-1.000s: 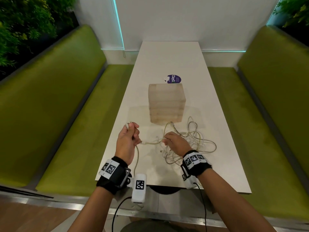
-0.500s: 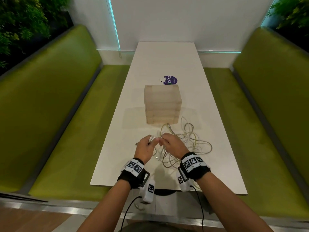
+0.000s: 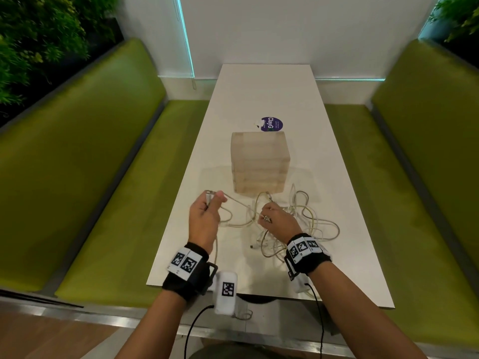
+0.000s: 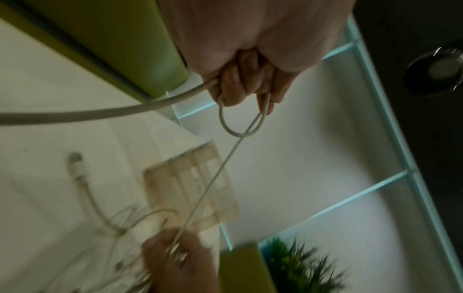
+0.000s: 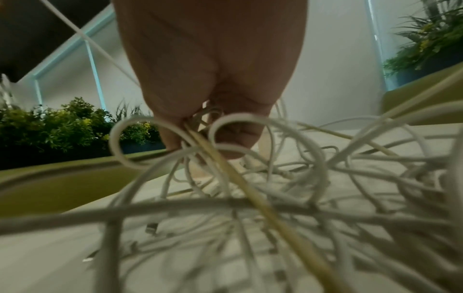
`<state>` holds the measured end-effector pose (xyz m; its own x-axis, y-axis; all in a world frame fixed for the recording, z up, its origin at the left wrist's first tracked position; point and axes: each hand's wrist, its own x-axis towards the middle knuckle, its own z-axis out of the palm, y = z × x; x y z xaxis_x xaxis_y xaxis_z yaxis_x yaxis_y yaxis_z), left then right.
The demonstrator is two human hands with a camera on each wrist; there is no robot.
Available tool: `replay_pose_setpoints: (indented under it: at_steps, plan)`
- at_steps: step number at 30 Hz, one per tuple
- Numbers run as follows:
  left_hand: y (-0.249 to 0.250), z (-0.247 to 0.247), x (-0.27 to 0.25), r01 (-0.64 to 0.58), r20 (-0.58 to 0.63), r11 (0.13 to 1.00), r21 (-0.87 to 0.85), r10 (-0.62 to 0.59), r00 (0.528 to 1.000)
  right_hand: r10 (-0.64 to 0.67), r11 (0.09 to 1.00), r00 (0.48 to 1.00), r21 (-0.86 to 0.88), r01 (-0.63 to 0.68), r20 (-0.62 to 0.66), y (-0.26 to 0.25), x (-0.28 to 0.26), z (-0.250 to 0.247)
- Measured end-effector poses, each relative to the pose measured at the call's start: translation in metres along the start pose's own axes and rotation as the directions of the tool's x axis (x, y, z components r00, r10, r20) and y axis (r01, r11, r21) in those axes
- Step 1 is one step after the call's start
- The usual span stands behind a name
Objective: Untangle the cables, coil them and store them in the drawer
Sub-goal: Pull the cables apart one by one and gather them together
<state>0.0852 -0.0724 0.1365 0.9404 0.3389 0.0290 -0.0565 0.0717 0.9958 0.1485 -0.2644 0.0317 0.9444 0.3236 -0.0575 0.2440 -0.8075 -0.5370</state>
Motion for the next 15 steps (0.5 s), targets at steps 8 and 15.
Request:
replay_pose_setpoints:
  at_steps: [8, 15]
  plan:
    - [-0.018, -0.010, 0.022, 0.019, 0.001, 0.980, 0.199, -0.019, 1.000, -0.048, 0.999, 0.997, -0.027, 0.047, -0.057, 0.005, -0.004, 0.001]
    - [-0.065, 0.030, 0.004, -0.118, 0.356, 0.780, 0.615, -0.140, 0.924, -0.141, 0.988, 0.988, -0.070, 0.137, -0.066, -0.006, -0.008, 0.004]
